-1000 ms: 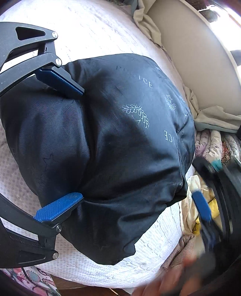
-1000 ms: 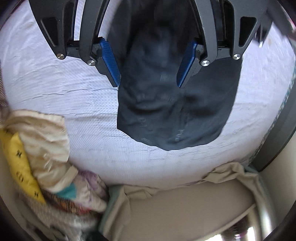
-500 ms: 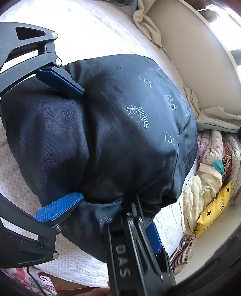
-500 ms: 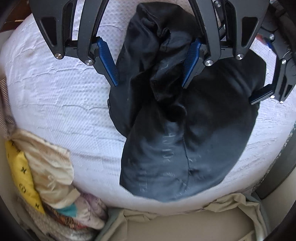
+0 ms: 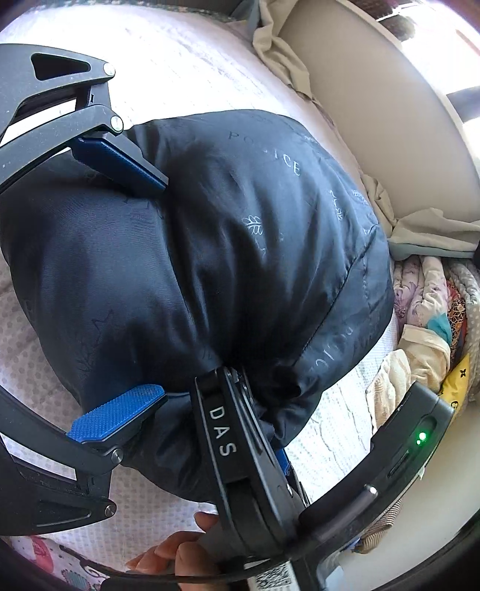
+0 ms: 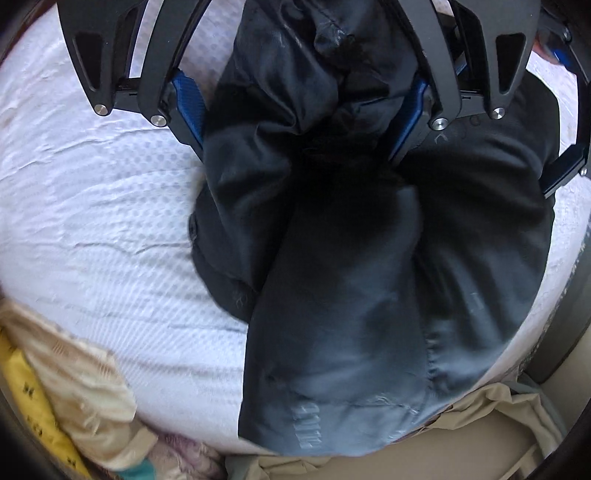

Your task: Fold large clothes

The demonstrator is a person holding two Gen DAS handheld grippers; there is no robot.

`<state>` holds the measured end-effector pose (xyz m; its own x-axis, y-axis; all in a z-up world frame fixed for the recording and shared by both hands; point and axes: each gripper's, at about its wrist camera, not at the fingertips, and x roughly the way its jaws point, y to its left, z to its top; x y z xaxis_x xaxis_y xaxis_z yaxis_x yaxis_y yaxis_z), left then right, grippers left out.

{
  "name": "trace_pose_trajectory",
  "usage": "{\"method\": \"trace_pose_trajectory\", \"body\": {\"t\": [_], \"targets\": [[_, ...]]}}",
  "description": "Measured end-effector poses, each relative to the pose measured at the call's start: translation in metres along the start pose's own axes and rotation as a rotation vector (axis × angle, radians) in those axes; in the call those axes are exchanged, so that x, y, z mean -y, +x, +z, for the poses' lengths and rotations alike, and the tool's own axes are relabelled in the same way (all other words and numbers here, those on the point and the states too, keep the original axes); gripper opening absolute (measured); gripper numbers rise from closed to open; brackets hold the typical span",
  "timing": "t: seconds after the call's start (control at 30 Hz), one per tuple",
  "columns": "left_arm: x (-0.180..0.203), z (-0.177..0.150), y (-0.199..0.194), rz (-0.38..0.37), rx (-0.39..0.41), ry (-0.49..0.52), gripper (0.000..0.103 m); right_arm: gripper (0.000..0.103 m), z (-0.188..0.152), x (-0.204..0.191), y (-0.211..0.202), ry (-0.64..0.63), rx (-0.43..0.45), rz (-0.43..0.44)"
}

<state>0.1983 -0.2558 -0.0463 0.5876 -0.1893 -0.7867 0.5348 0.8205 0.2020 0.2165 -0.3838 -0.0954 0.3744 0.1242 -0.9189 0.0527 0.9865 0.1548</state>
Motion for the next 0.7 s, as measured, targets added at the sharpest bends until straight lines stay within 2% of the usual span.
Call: {"method": "trace_pose_trajectory", "body": {"t": [0.17, 0.27, 0.33, 0.43, 0.57, 0.7], "targets": [[-0.008, 0.003, -0.003, -0.016, -0.011, -0.029, 0.103, 0.086, 0.006, 0.012, -0.003, 0.054, -0.009, 0.07], [-0.014, 0.004, -0.004, -0.036, -0.012, -0.052, 0.103, 0.087, 0.011, 0.033, -0.013, 0.18, -0.038, 0.216], [-0.017, 0.005, -0.005, -0.048, -0.015, -0.066, 0.103, 0.087, 0.013, 0.042, -0.024, 0.231, -0.023, 0.309], [-0.017, 0.005, -0.005, -0.044, -0.016, -0.067, 0.103, 0.088, 0.018, 0.049, -0.039, 0.272, 0.015, 0.377], [-0.014, 0.007, -0.005, -0.04, -0.019, -0.066, 0.103, 0.09, 0.025, 0.048, -0.031, 0.287, -0.009, 0.352], [-0.019, 0.011, -0.01, -0.071, -0.031, -0.065, 0.103, 0.096, 0.031, 0.039, -0.01, 0.266, -0.056, 0.326]]}}
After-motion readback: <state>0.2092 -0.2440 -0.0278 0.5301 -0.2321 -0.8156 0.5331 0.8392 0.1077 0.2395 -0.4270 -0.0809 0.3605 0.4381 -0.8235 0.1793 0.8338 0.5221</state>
